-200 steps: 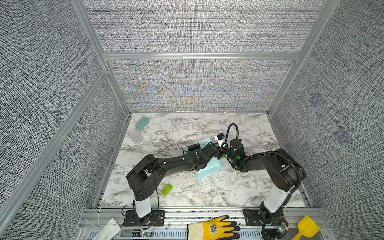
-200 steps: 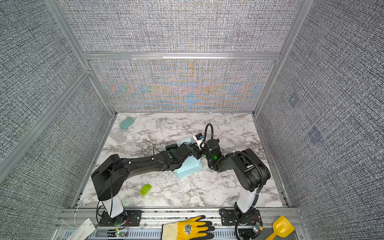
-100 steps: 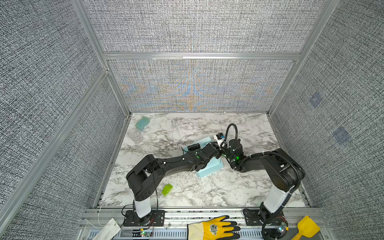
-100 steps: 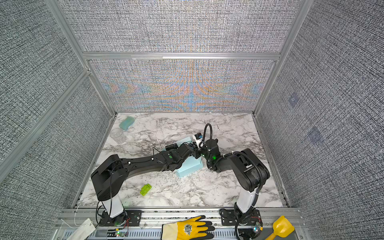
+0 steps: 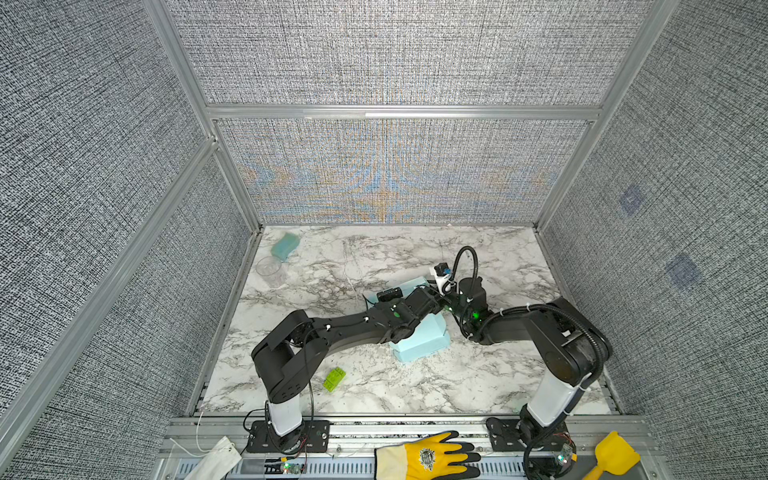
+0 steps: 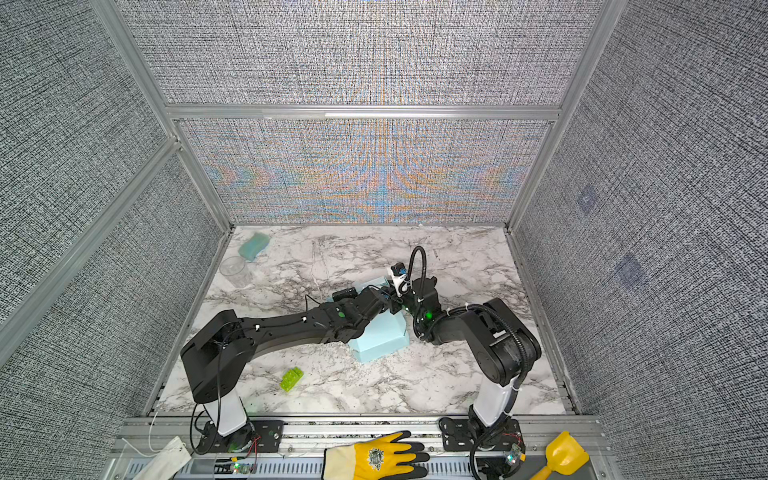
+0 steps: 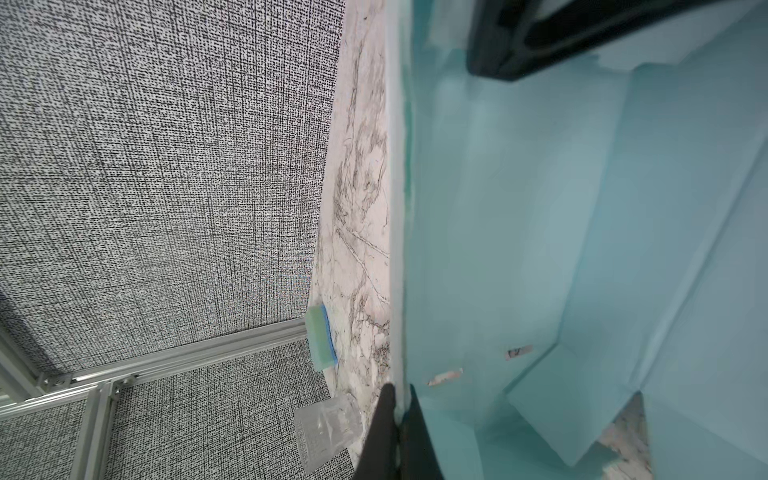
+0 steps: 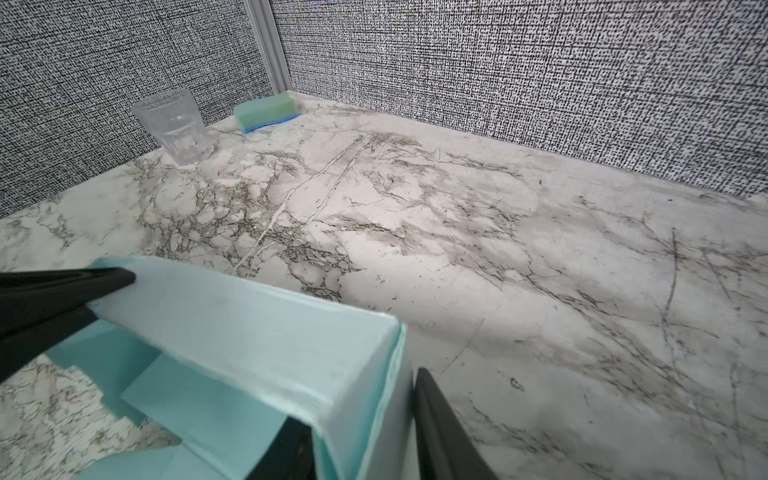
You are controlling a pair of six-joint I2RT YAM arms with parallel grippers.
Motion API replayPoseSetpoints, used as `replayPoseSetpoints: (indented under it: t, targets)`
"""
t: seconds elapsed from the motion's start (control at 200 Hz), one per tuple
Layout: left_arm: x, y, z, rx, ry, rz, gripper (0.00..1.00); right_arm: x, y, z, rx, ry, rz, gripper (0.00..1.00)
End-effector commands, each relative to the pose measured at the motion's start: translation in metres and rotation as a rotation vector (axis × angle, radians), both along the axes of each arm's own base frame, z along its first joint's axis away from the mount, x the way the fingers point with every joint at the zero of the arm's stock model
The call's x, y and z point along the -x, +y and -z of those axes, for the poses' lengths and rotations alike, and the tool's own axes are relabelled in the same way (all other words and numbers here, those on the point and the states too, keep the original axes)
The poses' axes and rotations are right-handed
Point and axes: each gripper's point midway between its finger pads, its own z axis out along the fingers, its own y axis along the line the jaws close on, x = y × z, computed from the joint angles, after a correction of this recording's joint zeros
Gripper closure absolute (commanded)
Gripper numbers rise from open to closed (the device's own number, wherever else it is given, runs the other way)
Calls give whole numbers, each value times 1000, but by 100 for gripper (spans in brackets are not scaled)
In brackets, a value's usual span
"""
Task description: Fold the paper box
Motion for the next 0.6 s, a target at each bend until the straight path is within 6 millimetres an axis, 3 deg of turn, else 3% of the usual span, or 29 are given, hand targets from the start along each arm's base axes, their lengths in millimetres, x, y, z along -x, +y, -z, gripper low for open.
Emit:
replayPoseSetpoints:
  t: [0.0,0.47,0.595]
  targets:
    - [-1,-2,-4,20,-2,1,100,-4,2,-15,-24,-49,11,70]
    - [0,-8,-7,63,25,-10,100,-2,-7,-11,-20,-24,61,100]
    - [1,-14,-18,127,47,-14,84,0,-13,-10,-15,-8,93,100]
